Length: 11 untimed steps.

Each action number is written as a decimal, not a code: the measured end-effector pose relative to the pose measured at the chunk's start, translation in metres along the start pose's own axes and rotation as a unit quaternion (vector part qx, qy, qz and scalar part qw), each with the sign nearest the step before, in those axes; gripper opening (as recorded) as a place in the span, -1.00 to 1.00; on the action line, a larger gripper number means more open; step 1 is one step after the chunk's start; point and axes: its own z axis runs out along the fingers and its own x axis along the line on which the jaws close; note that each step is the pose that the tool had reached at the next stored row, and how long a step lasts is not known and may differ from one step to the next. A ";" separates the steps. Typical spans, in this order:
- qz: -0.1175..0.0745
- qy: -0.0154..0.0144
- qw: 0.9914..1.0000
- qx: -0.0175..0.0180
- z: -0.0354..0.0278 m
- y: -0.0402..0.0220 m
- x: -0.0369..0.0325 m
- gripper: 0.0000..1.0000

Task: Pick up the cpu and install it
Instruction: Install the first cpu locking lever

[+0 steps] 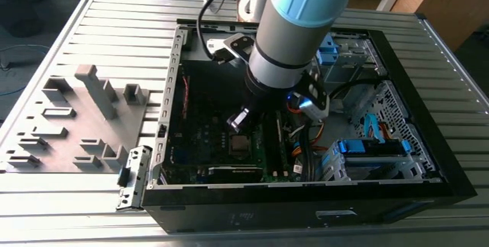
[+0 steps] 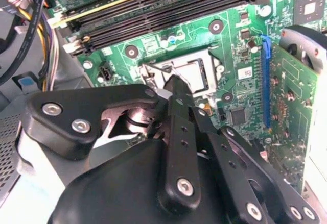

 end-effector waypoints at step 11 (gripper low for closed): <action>-0.003 -0.025 0.999 -0.027 -0.0017 0.0009 -0.0003 -0.79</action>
